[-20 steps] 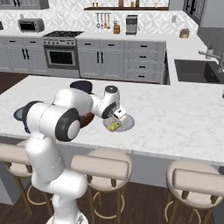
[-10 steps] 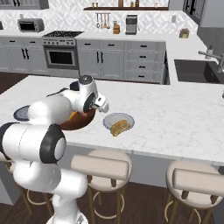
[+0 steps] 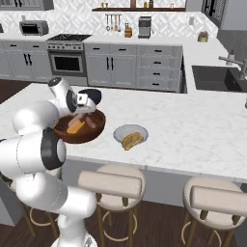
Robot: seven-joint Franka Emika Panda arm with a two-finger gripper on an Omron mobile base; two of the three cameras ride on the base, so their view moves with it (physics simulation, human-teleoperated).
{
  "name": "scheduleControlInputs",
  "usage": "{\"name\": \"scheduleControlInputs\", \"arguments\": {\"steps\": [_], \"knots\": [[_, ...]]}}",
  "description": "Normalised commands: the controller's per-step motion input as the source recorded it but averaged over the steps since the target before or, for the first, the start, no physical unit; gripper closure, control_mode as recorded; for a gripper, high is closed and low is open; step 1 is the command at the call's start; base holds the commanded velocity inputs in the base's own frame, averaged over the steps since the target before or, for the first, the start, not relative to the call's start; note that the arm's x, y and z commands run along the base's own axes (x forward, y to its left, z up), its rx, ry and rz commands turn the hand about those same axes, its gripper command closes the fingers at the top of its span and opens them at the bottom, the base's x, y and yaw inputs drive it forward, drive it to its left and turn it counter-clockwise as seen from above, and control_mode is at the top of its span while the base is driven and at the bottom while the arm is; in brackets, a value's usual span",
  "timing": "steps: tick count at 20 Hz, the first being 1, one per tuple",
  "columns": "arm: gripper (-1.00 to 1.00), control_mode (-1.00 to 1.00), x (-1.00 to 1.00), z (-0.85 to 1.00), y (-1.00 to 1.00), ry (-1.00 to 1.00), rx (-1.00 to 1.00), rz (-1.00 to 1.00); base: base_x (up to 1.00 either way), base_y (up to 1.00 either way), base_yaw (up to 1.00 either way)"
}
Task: Place one bun and one sausage from the bowl on each plate.
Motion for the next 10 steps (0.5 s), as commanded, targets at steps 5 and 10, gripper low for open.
{"name": "scheduleControlInputs", "arguments": {"steps": [5, 10], "knots": [[-1.0, -1.0, 0.38, -0.66, 0.35, 0.06, -0.18, 0.09, 0.0, 0.0, 0.0], [-1.0, -1.0, 0.84, -0.45, -0.01, 0.08, -0.05, 0.12, 0.0, 0.0, 0.0]]}}
